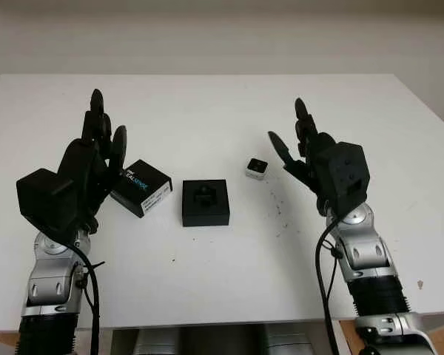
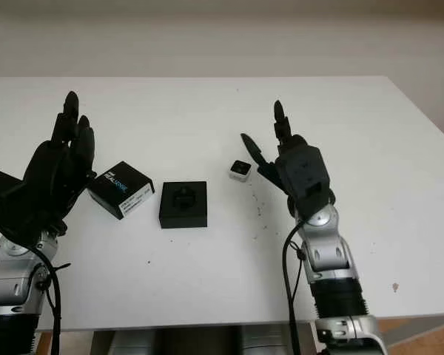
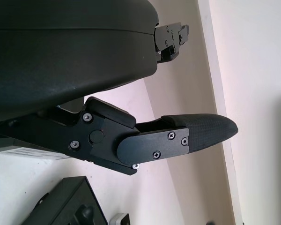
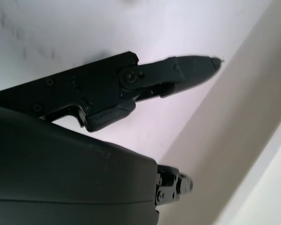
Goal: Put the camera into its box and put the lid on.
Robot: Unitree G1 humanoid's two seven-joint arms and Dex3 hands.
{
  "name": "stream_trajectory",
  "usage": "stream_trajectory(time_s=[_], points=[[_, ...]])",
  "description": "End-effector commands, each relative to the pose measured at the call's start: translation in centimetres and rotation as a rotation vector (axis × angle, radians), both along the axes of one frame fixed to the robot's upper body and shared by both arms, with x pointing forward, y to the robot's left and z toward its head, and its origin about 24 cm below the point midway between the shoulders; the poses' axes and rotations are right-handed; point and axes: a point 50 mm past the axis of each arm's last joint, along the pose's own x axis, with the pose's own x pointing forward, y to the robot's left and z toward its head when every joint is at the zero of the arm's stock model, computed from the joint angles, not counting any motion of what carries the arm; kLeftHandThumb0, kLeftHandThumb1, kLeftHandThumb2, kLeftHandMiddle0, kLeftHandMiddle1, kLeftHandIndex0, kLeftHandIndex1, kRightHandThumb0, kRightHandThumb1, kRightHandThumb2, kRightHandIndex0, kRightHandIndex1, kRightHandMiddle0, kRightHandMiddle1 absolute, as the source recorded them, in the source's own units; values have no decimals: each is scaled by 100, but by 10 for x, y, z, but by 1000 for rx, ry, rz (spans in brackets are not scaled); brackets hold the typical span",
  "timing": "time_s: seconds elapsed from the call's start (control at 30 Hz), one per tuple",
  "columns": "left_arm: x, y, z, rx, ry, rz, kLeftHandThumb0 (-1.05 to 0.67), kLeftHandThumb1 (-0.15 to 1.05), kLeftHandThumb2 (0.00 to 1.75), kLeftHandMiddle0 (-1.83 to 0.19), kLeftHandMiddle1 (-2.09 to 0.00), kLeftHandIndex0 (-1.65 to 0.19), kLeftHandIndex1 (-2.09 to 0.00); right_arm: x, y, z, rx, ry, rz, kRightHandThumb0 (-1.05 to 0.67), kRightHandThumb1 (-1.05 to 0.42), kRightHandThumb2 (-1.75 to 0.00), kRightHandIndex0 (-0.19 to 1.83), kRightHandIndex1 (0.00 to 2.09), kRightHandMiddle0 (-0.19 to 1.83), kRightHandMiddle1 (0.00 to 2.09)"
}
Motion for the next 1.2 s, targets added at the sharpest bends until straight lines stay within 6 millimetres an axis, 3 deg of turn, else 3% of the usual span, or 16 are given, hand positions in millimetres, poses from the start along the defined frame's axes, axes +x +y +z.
stream_trajectory(time_s=[0.0, 0.2, 0.5, 0.53, 0.57, 0.6, 0.8, 0.83, 0.9, 0.97, 1.03, 1.17], points=[[-2, -1, 3, 10, -17, 0, -85, 105, 59, 19, 0, 19, 0, 9, 1, 22, -126, -56, 22, -70, -91, -4, 30, 23, 23, 19], [-3, -3, 4, 10, -11, -7, -85, 105, 57, 19, 0, 19, 0, 29, 5, 42, -383, 13, 72, -72, -86, -4, 27, 22, 27, 20], [-2, -2, 8, 15, 0, -9, -84, 105, 55, 19, 0, 19, 0, 49, 16, 45, -544, 139, 130, -68, -82, -5, 24, 21, 24, 17], [-1, -2, 9, 14, 0, -10, -84, 105, 54, 19, 0, 19, 0, 51, 17, 45, -569, 157, 125, -69, -82, -5, 21, 38, 25, 16], [-1, -2, 10, 14, -1, -13, -84, 105, 54, 19, 0, 19, 0, 53, 19, 44, -591, 174, 122, -69, -83, -5, -2, 91, 27, 14], [-1, -2, 11, 14, -2, -16, -83, 105, 54, 19, 0, 19, 0, 54, 21, 44, -614, 189, 118, -70, -83, -6, -10, 104, 27, 12], [1, -3, 13, 14, 0, -20, -82, 105, 54, 19, 0, 19, 0, 60, 28, 39, -714, 221, 104, -73, -86, -5, -15, 101, 32, 15], [1, -3, 13, 13, -2, -21, -82, 105, 54, 19, 0, 19, 0, 60, 29, 38, -723, 217, 106, -73, -86, -5, -17, 110, 25, 31], [1, -4, 13, 11, -5, -23, -81, 105, 54, 19, 0, 19, 0, 60, 31, 36, -752, 206, 115, -72, -87, -6, -19, 142, -8, 123], [1, -4, 12, 12, -1, -23, -82, 105, 54, 19, 0, 19, 0, 59, 32, 33, -780, 194, 118, -72, -87, -6, -19, 158, -16, 156], [1, -4, 12, 12, 0, -21, -84, 105, 53, 19, 0, 19, 0, 59, 32, 30, -806, 176, 118, -72, -87, -5, -19, 172, -19, 158], [0, -4, 11, 11, -6, -18, -82, 105, 53, 19, 0, 19, 0, 58, 33, 23, -855, 169, 125, -71, -86, -5, -19, 189, -18, 136]])
